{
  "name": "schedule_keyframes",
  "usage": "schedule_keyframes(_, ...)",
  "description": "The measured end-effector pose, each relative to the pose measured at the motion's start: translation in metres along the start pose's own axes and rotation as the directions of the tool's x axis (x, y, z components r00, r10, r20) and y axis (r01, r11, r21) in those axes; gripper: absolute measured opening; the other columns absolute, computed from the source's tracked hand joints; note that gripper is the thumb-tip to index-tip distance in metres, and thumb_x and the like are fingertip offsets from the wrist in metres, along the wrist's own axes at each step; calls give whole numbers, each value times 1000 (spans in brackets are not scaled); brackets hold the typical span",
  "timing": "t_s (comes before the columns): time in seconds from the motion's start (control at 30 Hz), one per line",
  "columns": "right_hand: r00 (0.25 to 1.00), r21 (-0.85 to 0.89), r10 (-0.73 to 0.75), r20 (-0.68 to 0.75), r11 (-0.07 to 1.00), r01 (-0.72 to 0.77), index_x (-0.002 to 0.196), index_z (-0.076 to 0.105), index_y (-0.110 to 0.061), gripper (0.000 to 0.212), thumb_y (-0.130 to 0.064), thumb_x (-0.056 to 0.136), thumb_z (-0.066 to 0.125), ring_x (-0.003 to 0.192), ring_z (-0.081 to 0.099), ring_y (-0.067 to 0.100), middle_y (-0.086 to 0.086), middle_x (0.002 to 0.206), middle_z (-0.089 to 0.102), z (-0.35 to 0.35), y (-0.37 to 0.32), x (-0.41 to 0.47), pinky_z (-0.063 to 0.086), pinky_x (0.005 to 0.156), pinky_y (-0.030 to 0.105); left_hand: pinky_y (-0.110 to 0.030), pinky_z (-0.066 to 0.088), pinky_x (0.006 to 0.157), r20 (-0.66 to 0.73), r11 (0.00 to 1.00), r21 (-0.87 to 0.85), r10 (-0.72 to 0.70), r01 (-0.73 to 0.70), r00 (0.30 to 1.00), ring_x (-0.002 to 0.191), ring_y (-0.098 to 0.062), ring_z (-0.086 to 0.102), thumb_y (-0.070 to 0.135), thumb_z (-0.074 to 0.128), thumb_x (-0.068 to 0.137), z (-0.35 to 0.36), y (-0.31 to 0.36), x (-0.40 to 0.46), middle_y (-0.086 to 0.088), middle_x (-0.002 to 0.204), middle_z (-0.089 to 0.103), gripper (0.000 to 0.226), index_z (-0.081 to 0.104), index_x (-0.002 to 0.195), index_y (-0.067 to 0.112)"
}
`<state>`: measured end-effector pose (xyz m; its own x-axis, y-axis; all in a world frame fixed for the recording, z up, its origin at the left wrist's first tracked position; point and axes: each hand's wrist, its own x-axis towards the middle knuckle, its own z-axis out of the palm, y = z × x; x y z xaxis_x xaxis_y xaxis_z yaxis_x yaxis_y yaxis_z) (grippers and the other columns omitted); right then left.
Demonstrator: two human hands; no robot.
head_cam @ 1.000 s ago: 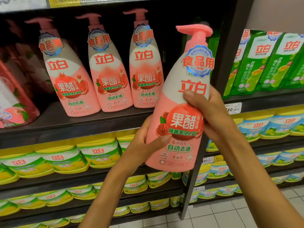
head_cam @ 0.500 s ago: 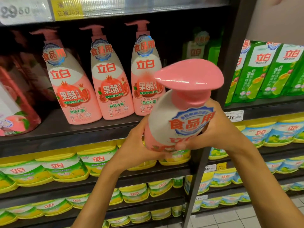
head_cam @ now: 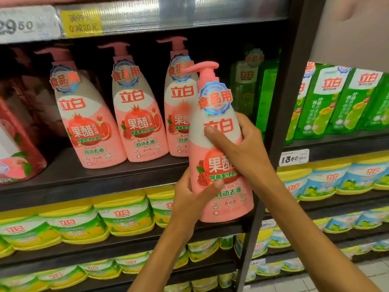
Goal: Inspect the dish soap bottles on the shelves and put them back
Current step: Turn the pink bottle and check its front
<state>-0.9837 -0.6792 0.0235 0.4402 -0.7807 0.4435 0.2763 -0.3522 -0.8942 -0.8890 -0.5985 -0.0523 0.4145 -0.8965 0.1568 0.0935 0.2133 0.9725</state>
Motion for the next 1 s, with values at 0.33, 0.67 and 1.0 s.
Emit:
schedule_keyframes(0.33,955,-23,-154,-253,988,154,125,54,-7,50,-18,81,77,88,71,6,1,108,69,-12,-2,42,55,66,16,-42,51,96,-130,915,357,245,-185,961,117,-13,56,64,69,65,21,12,45,5,128,56,78,50,133,32)
schedule_keyframes(0.67,916,-207,-275,-293,953,220,135,45,-10,73,-35,75,76,109,64,15,5,126,59,-23,18,65,58,87,37,-46,34,112,-134,713,618,510,-331,850,134,-5,31,27,71,84,35,-11,65,10,141,36,72,31,144,25)
schedule_keyframes(1.0,930,-261,-250,-269,949,179,149,31,-17,78,-42,83,65,128,49,19,3,140,46,-27,26,77,47,102,46,-23,37,101,-197,590,745,638,-309,744,126,-15,42,40,61,84,53,-20,82,-7,136,49,70,42,142,7)
